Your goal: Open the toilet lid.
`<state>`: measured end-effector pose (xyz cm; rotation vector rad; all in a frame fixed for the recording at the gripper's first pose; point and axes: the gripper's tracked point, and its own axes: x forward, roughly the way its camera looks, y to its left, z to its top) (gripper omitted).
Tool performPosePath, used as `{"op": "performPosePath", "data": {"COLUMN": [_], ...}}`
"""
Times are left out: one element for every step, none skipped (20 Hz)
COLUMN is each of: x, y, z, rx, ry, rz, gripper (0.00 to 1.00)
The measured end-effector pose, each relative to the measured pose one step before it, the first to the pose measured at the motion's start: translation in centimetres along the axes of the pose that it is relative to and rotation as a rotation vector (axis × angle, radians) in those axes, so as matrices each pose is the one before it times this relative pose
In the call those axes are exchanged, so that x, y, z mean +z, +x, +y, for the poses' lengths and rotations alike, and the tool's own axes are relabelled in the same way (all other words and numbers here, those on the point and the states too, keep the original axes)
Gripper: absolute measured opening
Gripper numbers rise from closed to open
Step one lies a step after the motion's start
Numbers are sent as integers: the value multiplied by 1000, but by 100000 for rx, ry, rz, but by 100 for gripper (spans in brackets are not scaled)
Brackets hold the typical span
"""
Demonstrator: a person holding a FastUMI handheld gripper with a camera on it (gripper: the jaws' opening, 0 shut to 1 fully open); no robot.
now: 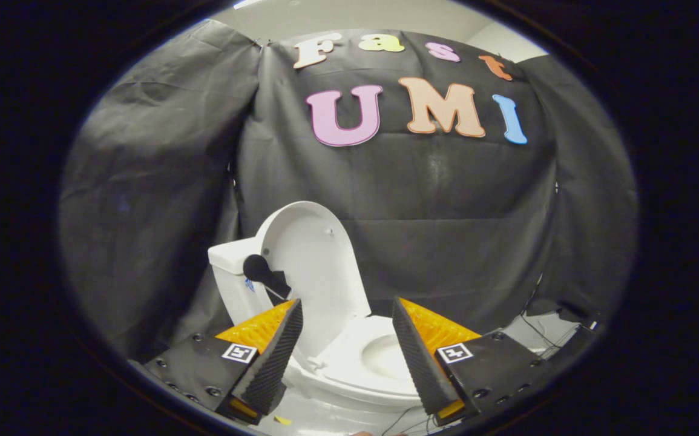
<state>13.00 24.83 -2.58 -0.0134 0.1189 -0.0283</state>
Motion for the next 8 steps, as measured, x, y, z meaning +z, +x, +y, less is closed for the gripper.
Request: {"op": "performPosePath", "data": {"x": [-280, -96, 8, 106, -178, 21, 43, 331], "y": [-187, -51, 57, 28, -269, -119, -111, -171], "z": [-80, 210, 466, -20, -114, 340, 448, 236], "rx": [294, 906, 1124, -1019, -850, 754, 616, 394], "ry": [1024, 1520, 638, 322, 827, 981, 226, -596], "rz": [167, -368, -785, -421, -448, -589, -263, -642], "gripper": [93, 93, 93, 93, 93, 93, 93, 93]}}
